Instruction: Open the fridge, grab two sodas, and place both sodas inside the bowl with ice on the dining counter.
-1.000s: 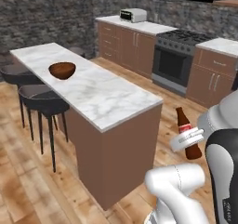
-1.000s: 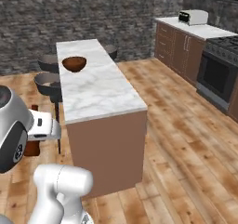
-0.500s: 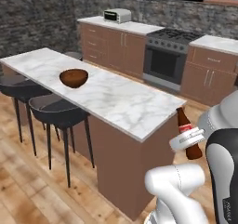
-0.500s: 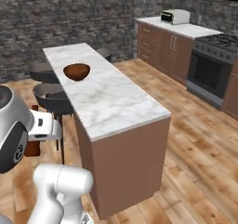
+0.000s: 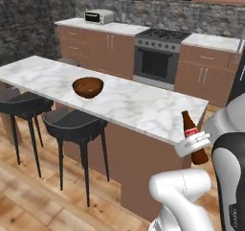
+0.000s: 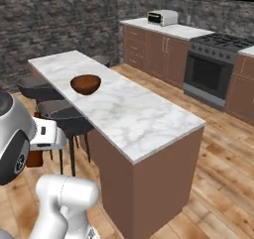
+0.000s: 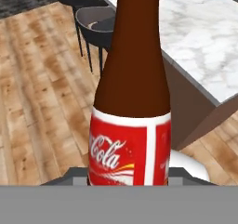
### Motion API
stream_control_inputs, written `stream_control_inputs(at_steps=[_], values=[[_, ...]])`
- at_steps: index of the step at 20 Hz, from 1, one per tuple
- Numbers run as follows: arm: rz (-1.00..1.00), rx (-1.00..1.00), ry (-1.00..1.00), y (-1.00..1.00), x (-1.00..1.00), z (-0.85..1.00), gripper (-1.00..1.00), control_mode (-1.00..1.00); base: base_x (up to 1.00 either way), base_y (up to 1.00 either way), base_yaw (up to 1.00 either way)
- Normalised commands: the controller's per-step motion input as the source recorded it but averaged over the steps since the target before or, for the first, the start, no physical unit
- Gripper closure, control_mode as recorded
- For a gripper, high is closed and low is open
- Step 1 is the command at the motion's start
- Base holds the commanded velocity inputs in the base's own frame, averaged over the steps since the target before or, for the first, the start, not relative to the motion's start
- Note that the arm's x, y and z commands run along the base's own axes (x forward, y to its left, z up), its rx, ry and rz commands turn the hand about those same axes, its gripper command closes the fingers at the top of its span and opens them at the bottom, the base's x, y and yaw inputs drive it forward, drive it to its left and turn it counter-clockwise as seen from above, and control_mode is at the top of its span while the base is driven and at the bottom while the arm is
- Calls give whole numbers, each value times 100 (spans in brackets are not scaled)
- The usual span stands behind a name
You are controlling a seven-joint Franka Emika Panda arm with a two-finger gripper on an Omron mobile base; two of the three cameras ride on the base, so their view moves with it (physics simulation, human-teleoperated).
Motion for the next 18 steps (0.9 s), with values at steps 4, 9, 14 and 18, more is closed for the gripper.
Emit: stream_control_inputs(at_steps=[4, 9, 14, 18], values=[[0, 0, 0, 0, 0, 0, 100, 100, 20, 88, -41], [0, 0, 0, 0, 0, 0, 100, 100, 22, 83, -43], [0, 0, 0, 0, 0, 0, 100, 100, 16, 74, -45], [0, 0, 0, 0, 0, 0, 100, 100, 14, 73, -45]])
